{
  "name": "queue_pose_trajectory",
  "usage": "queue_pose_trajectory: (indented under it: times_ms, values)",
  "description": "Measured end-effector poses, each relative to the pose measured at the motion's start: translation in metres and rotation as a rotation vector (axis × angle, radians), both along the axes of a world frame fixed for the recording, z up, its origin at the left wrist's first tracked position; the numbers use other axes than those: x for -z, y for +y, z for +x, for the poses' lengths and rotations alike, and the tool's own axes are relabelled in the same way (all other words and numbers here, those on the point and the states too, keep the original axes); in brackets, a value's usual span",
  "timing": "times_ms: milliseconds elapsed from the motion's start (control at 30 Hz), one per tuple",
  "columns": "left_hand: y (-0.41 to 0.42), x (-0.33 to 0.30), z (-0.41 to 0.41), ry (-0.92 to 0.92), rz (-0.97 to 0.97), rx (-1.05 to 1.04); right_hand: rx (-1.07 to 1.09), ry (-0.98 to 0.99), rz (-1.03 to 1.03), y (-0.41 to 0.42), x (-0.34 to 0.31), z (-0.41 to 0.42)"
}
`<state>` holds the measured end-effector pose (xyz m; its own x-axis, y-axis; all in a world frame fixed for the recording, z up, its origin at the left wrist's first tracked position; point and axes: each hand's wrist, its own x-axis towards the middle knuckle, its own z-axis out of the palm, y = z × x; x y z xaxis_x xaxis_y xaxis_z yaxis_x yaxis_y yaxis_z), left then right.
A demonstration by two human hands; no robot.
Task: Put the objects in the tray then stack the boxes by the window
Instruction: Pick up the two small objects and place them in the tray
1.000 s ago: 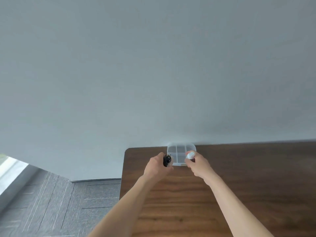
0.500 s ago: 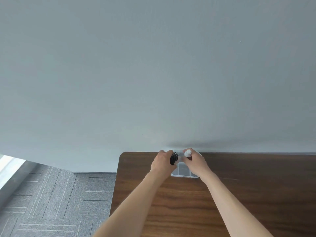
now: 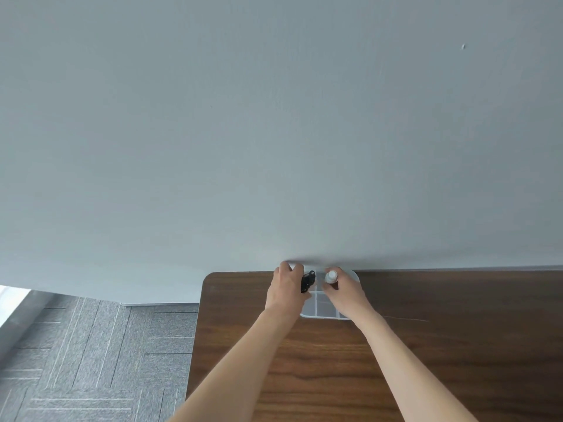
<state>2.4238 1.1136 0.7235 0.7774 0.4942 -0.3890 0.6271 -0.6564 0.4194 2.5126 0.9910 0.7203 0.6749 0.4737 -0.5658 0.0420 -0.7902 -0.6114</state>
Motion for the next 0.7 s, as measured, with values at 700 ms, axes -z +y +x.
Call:
queue_pose_trajectory:
  times_ms: [700]
  values:
    - [-0.008, 0.014, -0.011, -0.298, -0.136, -0.194, -0.01, -0.092, -0.029, -0.007, 0.021, -0.001]
